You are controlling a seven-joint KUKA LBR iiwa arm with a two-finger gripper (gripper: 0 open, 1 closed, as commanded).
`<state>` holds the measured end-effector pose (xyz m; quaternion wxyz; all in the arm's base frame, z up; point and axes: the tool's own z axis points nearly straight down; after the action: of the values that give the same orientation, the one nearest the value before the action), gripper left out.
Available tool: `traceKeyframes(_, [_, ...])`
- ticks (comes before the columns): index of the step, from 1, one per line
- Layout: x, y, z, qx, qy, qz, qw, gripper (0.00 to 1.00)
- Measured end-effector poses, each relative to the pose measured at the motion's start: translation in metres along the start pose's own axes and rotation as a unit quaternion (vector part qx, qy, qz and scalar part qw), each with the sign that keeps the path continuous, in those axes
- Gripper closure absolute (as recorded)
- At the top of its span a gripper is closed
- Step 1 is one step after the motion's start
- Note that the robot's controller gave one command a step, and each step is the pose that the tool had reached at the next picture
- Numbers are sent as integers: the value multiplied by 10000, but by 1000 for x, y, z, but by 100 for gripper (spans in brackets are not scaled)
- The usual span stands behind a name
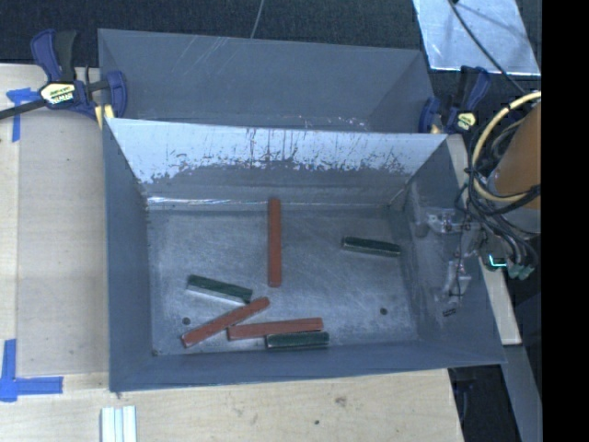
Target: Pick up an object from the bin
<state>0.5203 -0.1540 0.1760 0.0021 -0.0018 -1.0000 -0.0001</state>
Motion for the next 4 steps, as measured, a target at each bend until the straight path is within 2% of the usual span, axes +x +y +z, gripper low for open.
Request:
traceKeyframes(1, [-2, 1, -4, 8, -38, -17, 10000, 0])
traceKeyframes(2, [-37, 21, 63, 1, -48, 729, 9973, 0])
traceKeyframes(3, [-69, 20, 68, 3, -52, 740, 9972, 0])
traceKeyframes(4, [-65, 21, 50, 0, -40, 1625, 9867, 0])
